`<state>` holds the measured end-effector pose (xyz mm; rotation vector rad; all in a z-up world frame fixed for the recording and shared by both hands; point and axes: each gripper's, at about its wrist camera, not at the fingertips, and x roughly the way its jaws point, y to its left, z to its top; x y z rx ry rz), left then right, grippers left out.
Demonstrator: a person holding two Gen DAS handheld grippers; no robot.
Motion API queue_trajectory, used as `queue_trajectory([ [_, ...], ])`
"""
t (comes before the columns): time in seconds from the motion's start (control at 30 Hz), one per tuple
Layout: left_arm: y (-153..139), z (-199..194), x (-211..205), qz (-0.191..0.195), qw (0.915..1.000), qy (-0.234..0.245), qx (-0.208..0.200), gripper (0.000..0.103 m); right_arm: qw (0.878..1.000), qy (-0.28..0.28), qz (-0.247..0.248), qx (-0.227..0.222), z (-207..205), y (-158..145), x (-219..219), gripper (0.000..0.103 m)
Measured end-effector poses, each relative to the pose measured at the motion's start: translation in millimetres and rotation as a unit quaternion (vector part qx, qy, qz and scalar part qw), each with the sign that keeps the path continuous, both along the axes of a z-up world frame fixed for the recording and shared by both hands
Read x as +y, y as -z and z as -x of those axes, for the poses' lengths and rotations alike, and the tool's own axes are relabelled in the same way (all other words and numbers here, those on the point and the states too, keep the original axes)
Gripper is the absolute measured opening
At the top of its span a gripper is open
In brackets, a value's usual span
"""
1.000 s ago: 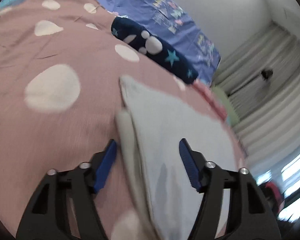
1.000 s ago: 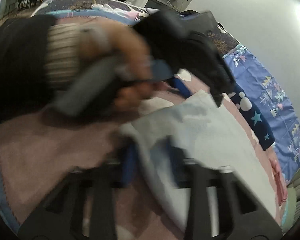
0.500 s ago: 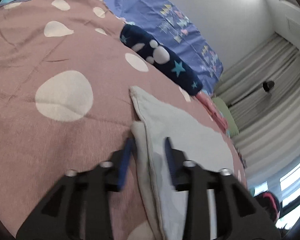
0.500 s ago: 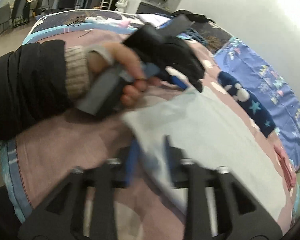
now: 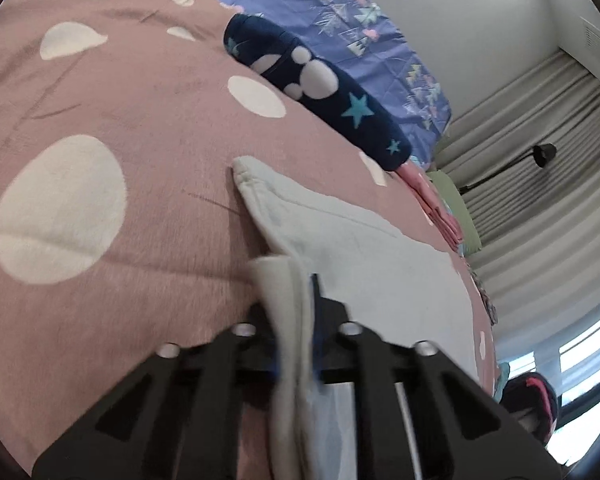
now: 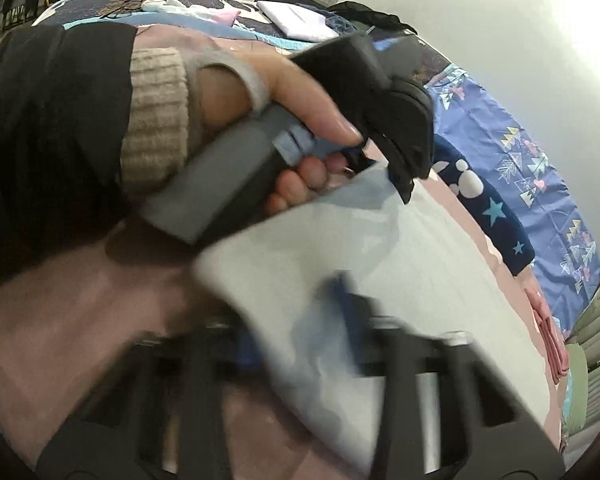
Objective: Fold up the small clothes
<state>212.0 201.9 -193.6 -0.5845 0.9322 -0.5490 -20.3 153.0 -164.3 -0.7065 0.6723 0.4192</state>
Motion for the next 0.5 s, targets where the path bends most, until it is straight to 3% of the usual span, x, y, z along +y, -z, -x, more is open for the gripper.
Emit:
queue_trajectory([
  [0.07, -6, 0, -3, -0.01, 0.9999, -0.001, -0.006, 0.007, 0.999, 0.007, -0.033, 0.011, -5, -8, -10, 0.006],
  [0.23, -44, 6, -16, -0.026, 0.9985, 0.017, -0.045, 0.006, 0.991, 0.028, -0.13, 0.004, 0, -50, -49, 0.005],
  [0.5, -104, 8, -74, -0.052, 0.9945, 0.046, -0.079, 0.007, 0.962, 0.086, -0.258, -0.006, 3, -104, -133, 0.004],
])
